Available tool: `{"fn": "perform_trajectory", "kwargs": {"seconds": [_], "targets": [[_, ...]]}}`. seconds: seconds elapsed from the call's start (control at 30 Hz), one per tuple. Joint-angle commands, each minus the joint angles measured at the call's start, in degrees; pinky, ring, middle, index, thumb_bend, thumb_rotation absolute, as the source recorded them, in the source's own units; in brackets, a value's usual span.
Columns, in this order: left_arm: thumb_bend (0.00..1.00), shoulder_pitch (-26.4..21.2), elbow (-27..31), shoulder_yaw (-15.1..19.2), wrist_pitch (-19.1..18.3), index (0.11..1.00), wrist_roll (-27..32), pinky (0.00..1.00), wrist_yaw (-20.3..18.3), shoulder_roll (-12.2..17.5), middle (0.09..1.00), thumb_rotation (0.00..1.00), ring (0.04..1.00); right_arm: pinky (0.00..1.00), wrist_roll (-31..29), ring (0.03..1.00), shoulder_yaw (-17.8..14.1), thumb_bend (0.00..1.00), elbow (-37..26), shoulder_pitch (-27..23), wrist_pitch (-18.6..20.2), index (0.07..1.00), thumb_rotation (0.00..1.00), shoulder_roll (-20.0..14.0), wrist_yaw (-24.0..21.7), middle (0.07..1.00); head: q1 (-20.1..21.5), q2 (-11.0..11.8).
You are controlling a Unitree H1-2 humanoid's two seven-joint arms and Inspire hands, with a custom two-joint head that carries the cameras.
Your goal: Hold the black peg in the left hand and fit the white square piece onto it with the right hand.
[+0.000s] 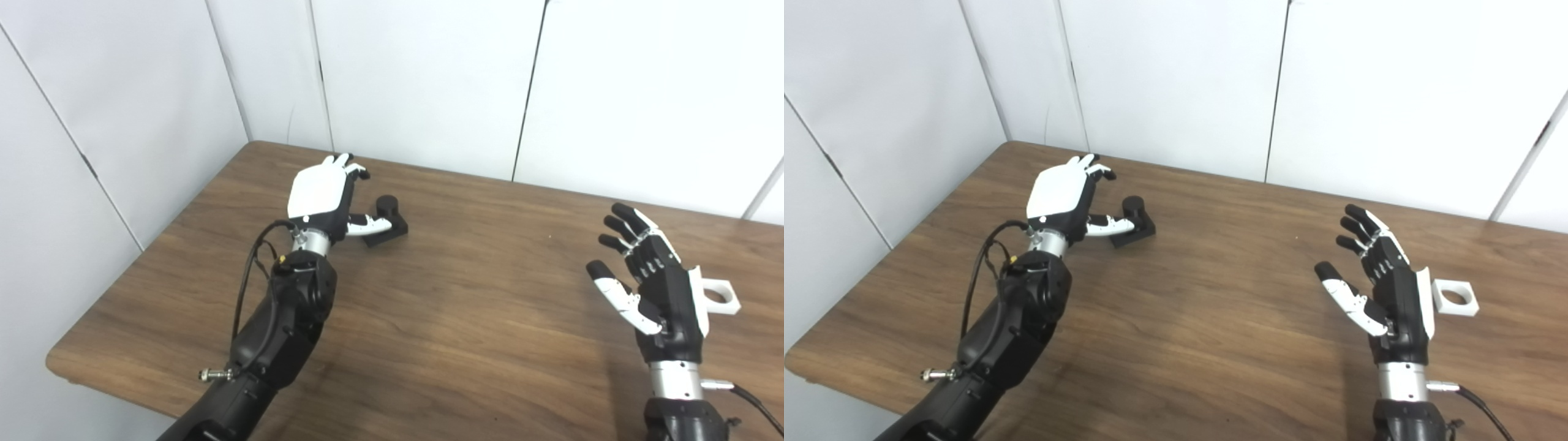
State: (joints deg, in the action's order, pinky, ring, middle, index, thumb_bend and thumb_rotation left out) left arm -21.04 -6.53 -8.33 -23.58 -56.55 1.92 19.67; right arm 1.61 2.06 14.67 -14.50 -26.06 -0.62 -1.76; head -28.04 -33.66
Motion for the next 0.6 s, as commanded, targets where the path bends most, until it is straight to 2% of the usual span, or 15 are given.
{"fn": "perform_trajectory", "kwargs": {"seconds": [0.0, 0.1, 0.37, 0.57], "targets": [[0.85, -3.1, 0.2, 0.0, -0.4, 0.747, -0.8, 0.86, 0.8, 2.1, 0.957, 0.55, 0.972, 0.77, -0.2, 0.837, -1.1, 0.53, 4.2, 7.4, -0.5, 0.800, 0.34, -1.8, 0.3, 0.859, 0.0, -0.1], [0.86, -3.1, -0.5, -0.2, -1.0, 0.754, -0.5, 0.90, 0.1, 1.9, 0.966, 0.55, 0.986, 0.77, -0.2, 0.836, -1.2, 0.53, 4.1, 7.5, -0.5, 0.800, 0.35, -1.7, 0.4, 0.859, 0.0, -0.2], [0.88, -3.6, -5.1, -1.3, -1.1, 0.765, 0.1, 0.86, -0.2, 1.8, 0.964, 0.59, 0.978, 0.77, 0.0, 0.834, -1.1, 0.52, 3.4, 8.0, 0.2, 0.804, 0.33, -1.4, 0.6, 0.861, 0.1, -0.4], [0.88, -3.7, -8.4, -1.7, -0.7, 0.763, 1.8, 0.88, 0.6, 1.3, 0.962, 0.59, 0.979, 0.77, 0.2, 0.828, -1.0, 0.52, 3.2, 8.4, 0.0, 0.803, 0.32, -1.3, 0.6, 0.859, 0.4, -0.6]]}}
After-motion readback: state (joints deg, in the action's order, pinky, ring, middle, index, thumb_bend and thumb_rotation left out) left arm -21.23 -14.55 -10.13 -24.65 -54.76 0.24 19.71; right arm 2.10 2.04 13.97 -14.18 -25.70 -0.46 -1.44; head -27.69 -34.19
